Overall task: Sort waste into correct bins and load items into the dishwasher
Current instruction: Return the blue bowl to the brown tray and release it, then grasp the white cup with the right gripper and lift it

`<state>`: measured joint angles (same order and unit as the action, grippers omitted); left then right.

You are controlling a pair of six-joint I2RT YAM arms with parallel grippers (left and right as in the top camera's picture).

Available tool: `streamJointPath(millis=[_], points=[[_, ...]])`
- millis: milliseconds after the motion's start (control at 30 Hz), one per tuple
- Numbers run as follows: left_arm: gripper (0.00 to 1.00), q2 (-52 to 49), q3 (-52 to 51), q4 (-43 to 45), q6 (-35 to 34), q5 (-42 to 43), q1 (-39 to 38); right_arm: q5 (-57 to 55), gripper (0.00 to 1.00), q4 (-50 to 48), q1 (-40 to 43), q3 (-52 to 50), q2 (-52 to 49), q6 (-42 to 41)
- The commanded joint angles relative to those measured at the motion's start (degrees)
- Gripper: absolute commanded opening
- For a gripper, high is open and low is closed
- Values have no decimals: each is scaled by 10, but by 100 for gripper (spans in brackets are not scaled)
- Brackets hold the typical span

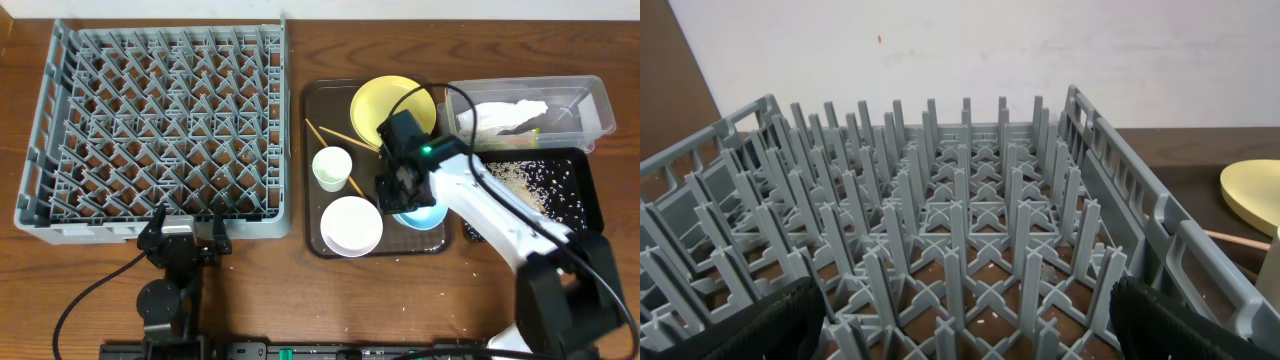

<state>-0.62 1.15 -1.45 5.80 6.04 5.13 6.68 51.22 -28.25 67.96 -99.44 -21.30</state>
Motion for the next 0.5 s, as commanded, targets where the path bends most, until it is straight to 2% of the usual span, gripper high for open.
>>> streamJointPath(millis=[0, 167, 300, 467], points=[[92, 4, -9, -19, -7, 10, -1, 7, 1, 1, -7, 8, -28, -5], [92, 4, -9, -19, -7, 10, -1, 7, 2, 3, -7, 8, -49, -5], [92, 4, -9, -19, -7, 10, -1, 7, 15, 0, -7, 8, -49, -5], [92, 4, -9, -19, -7, 10, -1, 20, 18, -6, -4, 19, -48, -5]])
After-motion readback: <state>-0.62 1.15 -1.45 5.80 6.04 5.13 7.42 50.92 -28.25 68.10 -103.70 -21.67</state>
